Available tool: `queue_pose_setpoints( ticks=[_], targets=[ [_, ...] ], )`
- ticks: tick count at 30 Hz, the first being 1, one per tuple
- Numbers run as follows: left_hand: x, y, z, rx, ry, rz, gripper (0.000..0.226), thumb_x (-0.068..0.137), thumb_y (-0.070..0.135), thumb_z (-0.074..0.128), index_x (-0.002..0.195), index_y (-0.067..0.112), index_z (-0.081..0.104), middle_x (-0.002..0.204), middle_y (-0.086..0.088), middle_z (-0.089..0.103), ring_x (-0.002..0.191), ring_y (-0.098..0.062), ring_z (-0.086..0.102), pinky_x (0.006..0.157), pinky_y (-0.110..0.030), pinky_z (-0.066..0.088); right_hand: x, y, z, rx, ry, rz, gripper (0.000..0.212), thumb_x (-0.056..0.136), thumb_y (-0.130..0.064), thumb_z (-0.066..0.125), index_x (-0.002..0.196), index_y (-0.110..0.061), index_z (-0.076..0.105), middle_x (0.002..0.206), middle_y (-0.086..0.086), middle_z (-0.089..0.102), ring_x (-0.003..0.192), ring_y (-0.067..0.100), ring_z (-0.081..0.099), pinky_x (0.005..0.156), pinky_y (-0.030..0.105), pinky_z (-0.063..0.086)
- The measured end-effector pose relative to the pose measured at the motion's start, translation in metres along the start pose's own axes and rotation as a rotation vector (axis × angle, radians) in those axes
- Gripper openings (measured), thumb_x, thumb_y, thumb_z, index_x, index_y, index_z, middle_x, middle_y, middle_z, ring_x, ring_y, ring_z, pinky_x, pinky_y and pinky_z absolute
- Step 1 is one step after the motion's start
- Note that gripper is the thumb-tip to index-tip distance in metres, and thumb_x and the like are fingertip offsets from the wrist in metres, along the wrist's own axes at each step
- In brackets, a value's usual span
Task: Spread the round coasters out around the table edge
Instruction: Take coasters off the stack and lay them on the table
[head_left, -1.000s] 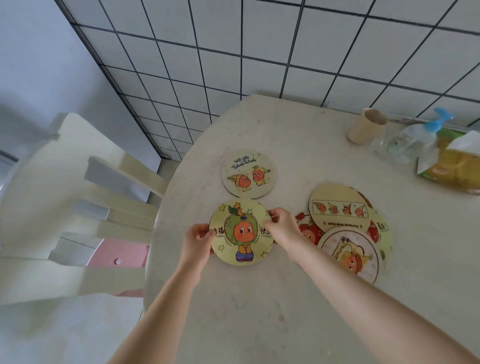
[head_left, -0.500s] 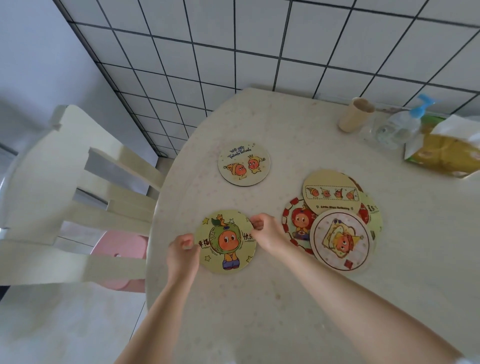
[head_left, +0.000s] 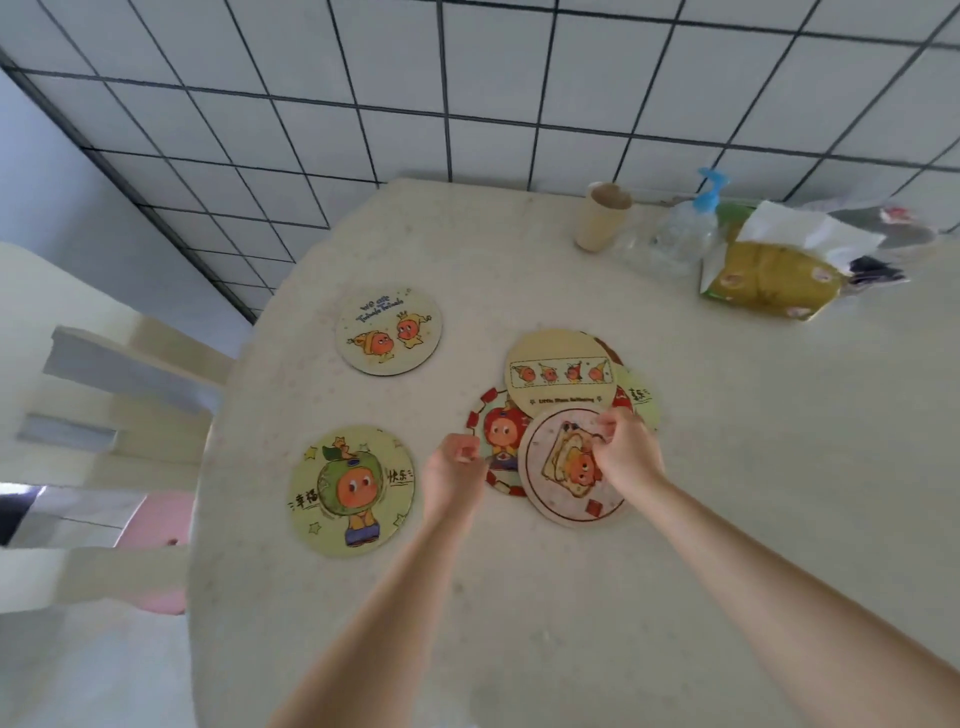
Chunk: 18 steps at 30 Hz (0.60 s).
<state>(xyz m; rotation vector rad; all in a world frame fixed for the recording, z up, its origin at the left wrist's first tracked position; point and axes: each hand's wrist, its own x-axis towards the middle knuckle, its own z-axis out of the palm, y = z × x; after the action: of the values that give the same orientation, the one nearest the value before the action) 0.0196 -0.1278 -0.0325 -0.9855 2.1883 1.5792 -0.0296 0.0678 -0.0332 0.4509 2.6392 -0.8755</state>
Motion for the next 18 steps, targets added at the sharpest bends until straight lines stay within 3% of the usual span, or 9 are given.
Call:
queue_pose_setpoints(
  ticks=[4, 6, 9, 12, 15, 18],
  targets=[
    [-0.004, 0.009, 0.05, 0.047, -0.054, -0.019, 0.035, 0.086, 0.011, 0.057, 0.12, 0.017, 0.062, 0.116, -0.002, 0.065, 0.104, -0.021, 0.06, 0.08, -0.03, 0.05, 0.01, 0.035, -0.021, -0.015, -0.026, 0.08, 0.036, 0.085, -0.008, 0.063, 0.12, -0.009, 0.055, 0.119, 0.01, 0.057, 0.098, 0.022, 0.055, 0.081, 0.03, 0.044],
    [-0.003, 0.009, 0.065, 0.063, -0.026, -0.039, 0.036, 0.087, 0.019, 0.062, 0.123, 0.014, 0.061, 0.117, -0.004, 0.066, 0.105, -0.022, 0.061, 0.084, -0.032, 0.051, 0.012, 0.044, -0.024, -0.002, -0.058, 0.067, 0.031, 0.086, -0.009, 0.061, 0.116, -0.009, 0.058, 0.114, 0.008, 0.06, 0.094, 0.02, 0.055, 0.077, 0.029, 0.043],
    [-0.003, 0.011, 0.076, 0.025, 0.047, -0.099, 0.044, 0.083, 0.01, 0.062, 0.127, 0.014, 0.06, 0.12, -0.003, 0.065, 0.108, -0.023, 0.06, 0.09, -0.034, 0.051, 0.017, 0.048, -0.028, 0.043, -0.088, 0.057, 0.016, 0.086, -0.007, 0.057, 0.1, -0.007, 0.064, 0.097, 0.007, 0.062, 0.086, 0.021, 0.056, 0.069, 0.027, 0.042],
    [0.0, 0.015, 0.075, -0.043, 0.072, -0.152, 0.036, 0.08, 0.002, 0.061, 0.114, 0.013, 0.068, 0.097, 0.004, 0.065, 0.093, -0.023, 0.061, 0.082, -0.033, 0.052, 0.024, 0.045, -0.031, 0.146, -0.123, 0.082, 0.013, 0.083, -0.006, 0.055, 0.075, -0.008, 0.064, 0.071, 0.006, 0.059, 0.062, 0.019, 0.052, 0.05, 0.023, 0.035],
    [0.008, 0.021, 0.073, -0.154, 0.063, -0.199, 0.018, 0.08, 0.003, 0.065, 0.091, 0.017, 0.068, 0.084, -0.003, 0.066, 0.08, -0.028, 0.063, 0.081, -0.043, 0.058, 0.036, 0.037, -0.038, 0.299, -0.144, 0.13, 0.008, 0.086, -0.017, 0.058, 0.09, -0.018, 0.065, 0.079, -0.004, 0.063, 0.06, 0.006, 0.054, 0.048, 0.02, 0.039],
    [0.023, 0.035, 0.073, -0.222, 0.106, -0.165, 0.015, 0.082, 0.006, 0.068, 0.084, 0.021, 0.065, 0.088, -0.007, 0.066, 0.073, -0.024, 0.057, 0.068, -0.036, 0.055, 0.056, 0.027, -0.045, 0.384, -0.127, 0.119, 0.01, 0.088, -0.022, 0.059, 0.094, -0.017, 0.066, 0.082, -0.003, 0.064, 0.063, 0.008, 0.055, 0.05, 0.022, 0.041]
  ],
)
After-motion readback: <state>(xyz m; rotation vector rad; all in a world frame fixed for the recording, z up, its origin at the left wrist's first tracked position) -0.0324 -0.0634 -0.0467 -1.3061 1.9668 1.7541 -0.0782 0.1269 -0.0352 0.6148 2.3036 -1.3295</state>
